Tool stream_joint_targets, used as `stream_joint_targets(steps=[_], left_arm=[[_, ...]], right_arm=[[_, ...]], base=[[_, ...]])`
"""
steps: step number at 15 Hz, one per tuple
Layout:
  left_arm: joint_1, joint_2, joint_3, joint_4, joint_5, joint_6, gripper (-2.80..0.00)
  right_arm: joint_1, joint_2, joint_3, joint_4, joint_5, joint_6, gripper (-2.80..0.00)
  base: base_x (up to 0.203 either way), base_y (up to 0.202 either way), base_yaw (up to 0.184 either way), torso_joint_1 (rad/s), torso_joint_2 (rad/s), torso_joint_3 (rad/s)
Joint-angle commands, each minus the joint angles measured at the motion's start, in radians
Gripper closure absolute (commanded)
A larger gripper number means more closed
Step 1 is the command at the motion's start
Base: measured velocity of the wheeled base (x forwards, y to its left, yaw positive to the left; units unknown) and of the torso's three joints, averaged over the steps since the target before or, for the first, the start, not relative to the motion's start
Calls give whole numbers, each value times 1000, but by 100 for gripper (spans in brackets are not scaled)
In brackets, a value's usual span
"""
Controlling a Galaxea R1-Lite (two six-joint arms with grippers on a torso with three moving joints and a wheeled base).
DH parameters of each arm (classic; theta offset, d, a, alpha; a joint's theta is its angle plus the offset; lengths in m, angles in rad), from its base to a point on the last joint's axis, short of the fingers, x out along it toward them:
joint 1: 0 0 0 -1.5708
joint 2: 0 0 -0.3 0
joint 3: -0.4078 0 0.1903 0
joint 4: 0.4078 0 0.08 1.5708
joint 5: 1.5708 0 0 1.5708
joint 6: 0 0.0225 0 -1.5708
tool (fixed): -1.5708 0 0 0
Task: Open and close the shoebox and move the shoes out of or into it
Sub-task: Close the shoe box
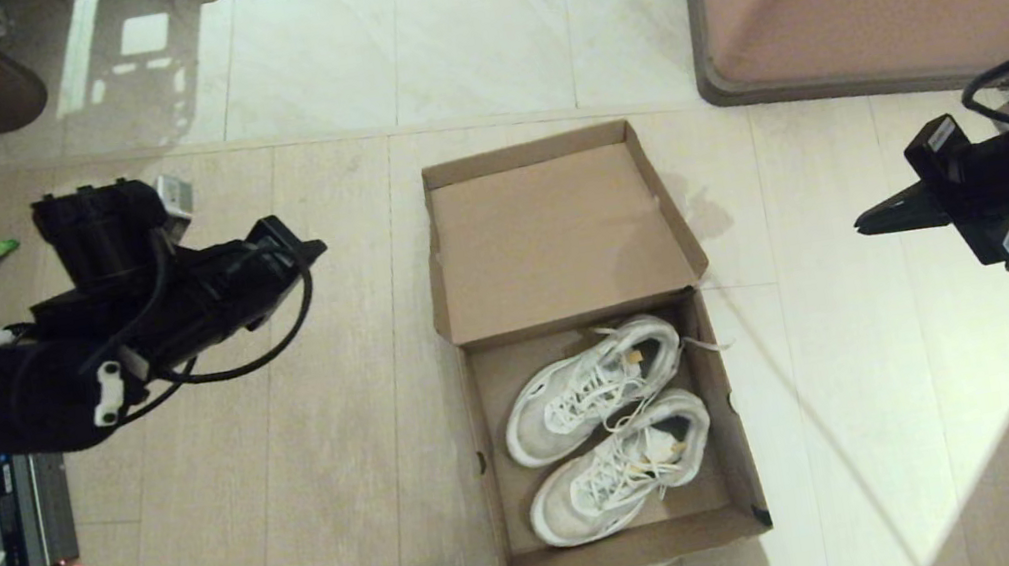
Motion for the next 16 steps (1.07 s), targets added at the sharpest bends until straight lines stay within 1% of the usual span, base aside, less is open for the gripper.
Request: stream_joint_targets(steps=[1,2,3,5,7,9,11,12,13,14,15,16], left_arm=[[-46,74,-58,7,121,-4,0],[-57,109,-105,10,164,-4,0],[-62,148,-151,13,190,-3,0],[-65,207,-259,32,202,-4,0],[-66,289,-377,65,209,-6,0],[-72,374,-499,71,226,-9,0],[-82,463,-636,87,240,-11,0],[-84,498,-705,116,243,-13,0],[-85,524,-748,161,241,-20,0],[-86,542,-752,190,233,-39,0],[-87,554,-751,195,231,-70,0],[-92,557,-750,195,237,-116,0]], right_arm=[[-2,31,5,5,0,4,0],[-1,39,1,5,-2,1,0],[-1,57,-9,4,-1,-9,0],[-3,117,-41,4,0,-69,0],[-15,214,-116,4,0,-134,0],[-18,327,-216,2,11,-152,0],[-20,451,-356,1,64,-156,0],[-21,504,-432,1,109,-156,0],[-22,562,-485,-10,150,-159,0],[-23,613,-505,-70,175,-158,0],[-24,653,-513,-161,188,-148,0],[-24,694,-517,-246,196,-119,0]], base=[[0,0,0,0,0,0],[0,0,0,0,0,0],[0,0,0,0,0,0],[0,0,0,0,0,0],[0,0,0,0,0,0],[0,0,0,0,0,0],[0,0,0,0,0,0],[0,0,0,0,0,0],[0,0,0,0,0,0],[0,0,0,0,0,0],[0,0,0,0,0,0],[0,0,0,0,0,0]])
